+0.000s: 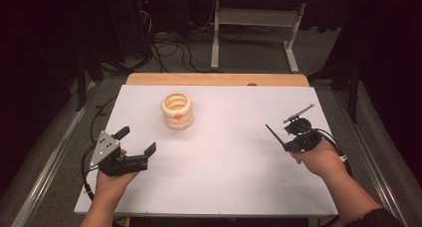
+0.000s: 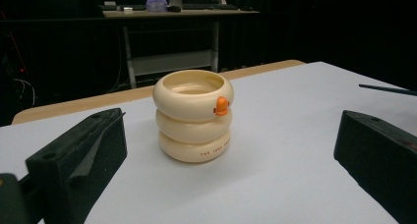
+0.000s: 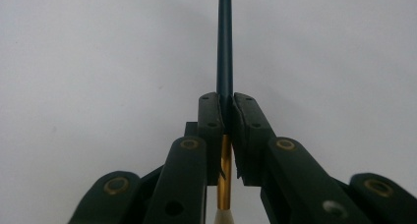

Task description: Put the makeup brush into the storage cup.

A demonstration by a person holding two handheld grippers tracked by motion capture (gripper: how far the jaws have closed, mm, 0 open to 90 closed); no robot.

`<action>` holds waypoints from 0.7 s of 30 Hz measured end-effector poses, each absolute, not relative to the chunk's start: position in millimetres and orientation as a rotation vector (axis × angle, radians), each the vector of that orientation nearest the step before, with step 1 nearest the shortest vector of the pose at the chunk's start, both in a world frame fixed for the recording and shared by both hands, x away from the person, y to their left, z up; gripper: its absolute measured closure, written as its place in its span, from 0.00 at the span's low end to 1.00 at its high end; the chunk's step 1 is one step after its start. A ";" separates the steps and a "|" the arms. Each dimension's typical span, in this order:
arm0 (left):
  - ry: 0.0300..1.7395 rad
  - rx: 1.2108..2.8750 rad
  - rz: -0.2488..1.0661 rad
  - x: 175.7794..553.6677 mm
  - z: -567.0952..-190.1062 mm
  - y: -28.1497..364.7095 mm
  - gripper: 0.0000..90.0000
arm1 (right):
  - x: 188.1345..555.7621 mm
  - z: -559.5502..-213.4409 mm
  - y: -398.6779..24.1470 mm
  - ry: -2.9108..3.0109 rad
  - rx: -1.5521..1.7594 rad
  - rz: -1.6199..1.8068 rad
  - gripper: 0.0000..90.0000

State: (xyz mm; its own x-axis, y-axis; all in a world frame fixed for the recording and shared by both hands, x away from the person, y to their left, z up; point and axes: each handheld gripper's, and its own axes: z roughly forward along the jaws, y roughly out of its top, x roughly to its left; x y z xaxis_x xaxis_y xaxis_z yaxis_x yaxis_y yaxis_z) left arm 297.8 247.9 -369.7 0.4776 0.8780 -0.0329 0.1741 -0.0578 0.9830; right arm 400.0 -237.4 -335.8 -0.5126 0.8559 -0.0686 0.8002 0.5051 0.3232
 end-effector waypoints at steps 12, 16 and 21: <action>0.919 1.551 0.759 296.0 -368.6 243.9 0.00 | 380.4 -345.4 -237.9 2.579 1.363 0.367 0.95; 0.917 1.554 0.758 296.1 -368.9 242.7 0.00 | 380.0 -342.6 -230.4 2.603 1.325 0.372 0.95; 0.919 1.555 0.759 296.6 -369.3 243.2 0.00 | 381.0 -340.5 -215.4 2.645 1.241 0.361 0.95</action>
